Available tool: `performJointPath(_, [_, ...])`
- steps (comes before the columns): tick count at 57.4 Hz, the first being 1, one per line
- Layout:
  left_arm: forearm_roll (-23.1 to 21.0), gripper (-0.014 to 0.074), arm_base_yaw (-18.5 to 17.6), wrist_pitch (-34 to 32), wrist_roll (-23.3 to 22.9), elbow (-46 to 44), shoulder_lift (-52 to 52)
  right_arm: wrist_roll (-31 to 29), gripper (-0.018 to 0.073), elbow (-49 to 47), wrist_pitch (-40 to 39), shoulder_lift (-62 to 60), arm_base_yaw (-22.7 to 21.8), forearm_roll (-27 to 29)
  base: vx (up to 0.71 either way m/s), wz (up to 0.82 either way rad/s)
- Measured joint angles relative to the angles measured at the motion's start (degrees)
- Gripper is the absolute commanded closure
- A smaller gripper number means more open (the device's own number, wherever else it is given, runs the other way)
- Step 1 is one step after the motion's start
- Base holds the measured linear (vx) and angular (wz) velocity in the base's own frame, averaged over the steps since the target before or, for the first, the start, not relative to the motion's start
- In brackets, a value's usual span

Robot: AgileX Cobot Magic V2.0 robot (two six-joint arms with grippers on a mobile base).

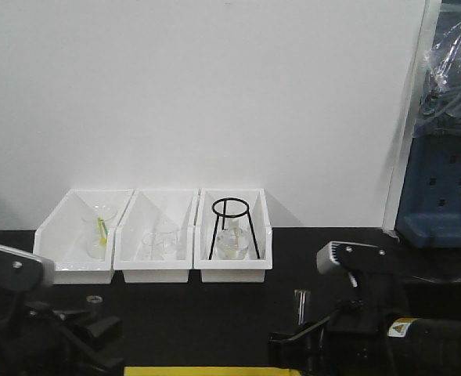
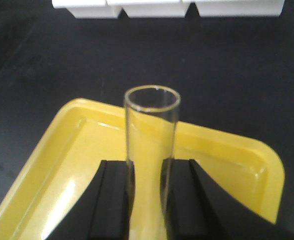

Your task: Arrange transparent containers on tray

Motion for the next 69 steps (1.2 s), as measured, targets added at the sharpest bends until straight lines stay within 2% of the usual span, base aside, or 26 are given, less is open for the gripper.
performJointPath(7, [-5.59,0.0440,-0.20,1.53,0.00,-0.29,7.27,-3.49,0.0431,-1.06,-0.34,4.65,0.83,3.00,0.00,0.00])
performJointPath(13, [-7.92,0.0434,-0.20,2.30,0.00,-0.29,11.78,-4.19,0.0428,-1.26,-0.71,8.64,0.89,5.03,0.00,0.00])
performJointPath(25, [-8.57,0.0394,-0.20,2.23,0.00,-0.62,18.06,-4.33,0.0419,-1.33,-0.99,15.41,0.89,6.02,0.00,0.00])
performJointPath(41, [-8.78,0.0280,-0.20,1.24,0.00,-0.66,22.83,-4.35,0.0377,-1.56,-0.36,21.00,0.89,6.47,0.00,0.00])
performJointPath(49, [-8.78,0.0237,-0.20,1.24,0.00,-0.66,24.50,-4.35,0.0317,-1.65,-0.41,22.59,0.89,6.48,0.00,0.00])
performJointPath(62, [-8.78,0.0153,-0.20,1.24,0.00,-0.66,25.29,-4.35,0.0143,-1.65,-0.60,22.90,0.89,6.48,0.00,0.00])
performJointPath(69, [-8.78,0.0139,-0.20,0.62,0.00,-0.66,25.29,-4.35,0.0062,-1.65,-0.90,22.90,0.89,6.48,0.00,0.00])
